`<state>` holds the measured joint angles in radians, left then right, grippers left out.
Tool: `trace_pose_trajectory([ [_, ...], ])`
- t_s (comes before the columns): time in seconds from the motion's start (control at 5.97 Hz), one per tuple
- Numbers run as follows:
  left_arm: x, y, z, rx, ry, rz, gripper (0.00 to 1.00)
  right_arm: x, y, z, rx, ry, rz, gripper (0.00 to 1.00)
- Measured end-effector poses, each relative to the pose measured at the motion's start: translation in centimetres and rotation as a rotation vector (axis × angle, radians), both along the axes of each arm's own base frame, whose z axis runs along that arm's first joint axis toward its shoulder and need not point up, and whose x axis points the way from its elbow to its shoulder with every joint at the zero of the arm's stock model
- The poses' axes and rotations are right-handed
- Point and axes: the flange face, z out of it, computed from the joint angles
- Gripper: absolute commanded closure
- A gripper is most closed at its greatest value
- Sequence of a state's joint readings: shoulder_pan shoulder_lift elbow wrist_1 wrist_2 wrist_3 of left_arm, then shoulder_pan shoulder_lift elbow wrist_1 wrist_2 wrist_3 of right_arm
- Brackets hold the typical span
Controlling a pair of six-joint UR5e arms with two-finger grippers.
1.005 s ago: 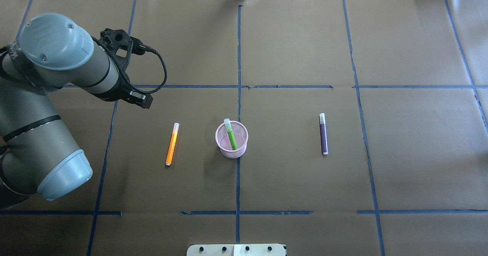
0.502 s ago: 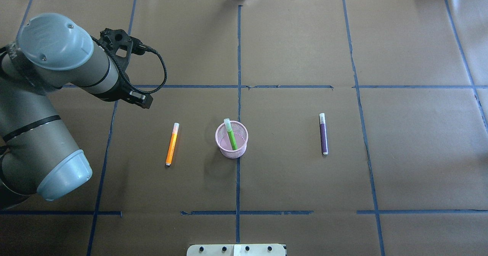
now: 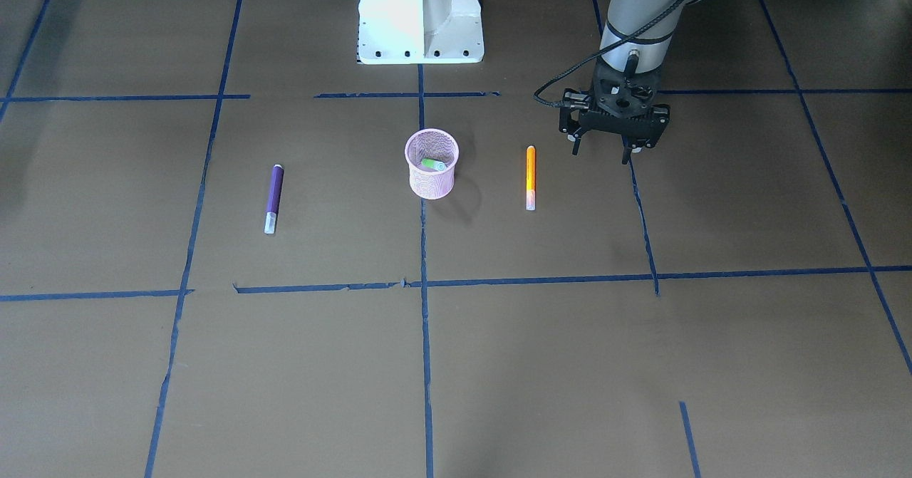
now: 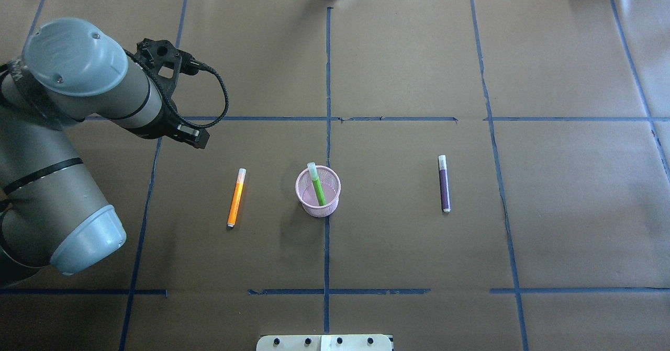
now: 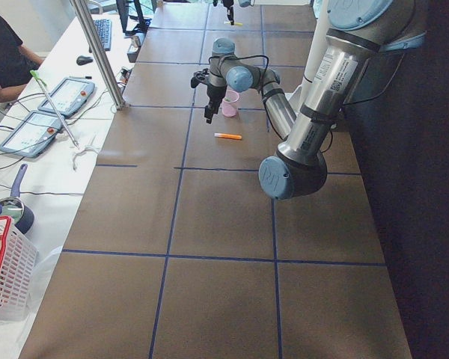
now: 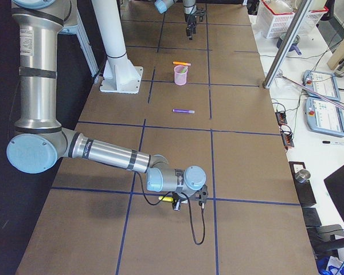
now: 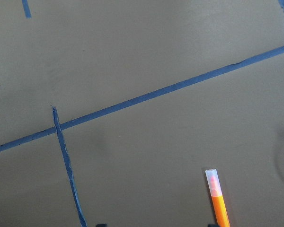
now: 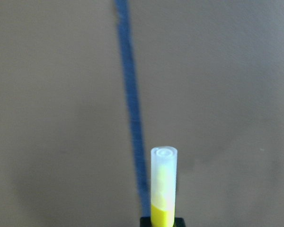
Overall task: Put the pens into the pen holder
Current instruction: 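Grasp the yellow highlighter with the right gripper and lift it toward the cup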
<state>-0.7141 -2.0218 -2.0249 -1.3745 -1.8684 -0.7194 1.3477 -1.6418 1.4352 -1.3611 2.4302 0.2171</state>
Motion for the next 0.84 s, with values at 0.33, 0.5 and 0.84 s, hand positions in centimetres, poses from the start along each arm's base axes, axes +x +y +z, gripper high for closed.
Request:
trace_pose_trajectory([
  [0.33,0.3,0.0,0.2,-0.006,-0.003,0.002,0.23,-4.2,-2.4,-13.8,0.234,-0.016,-0.017,1.0],
  [0.5,0.7,0.1,0.4,-0.012,-0.005,0.006,0.12,-8.1,-2.2,-21.3,0.33,-0.012,-0.015,1.0],
  [0.84,1.8,-0.4,0.8,-0.022,-0.015,0.015,0.01,-16.6,-0.4,-35.7,0.394,-0.063,0.117,1.0],
])
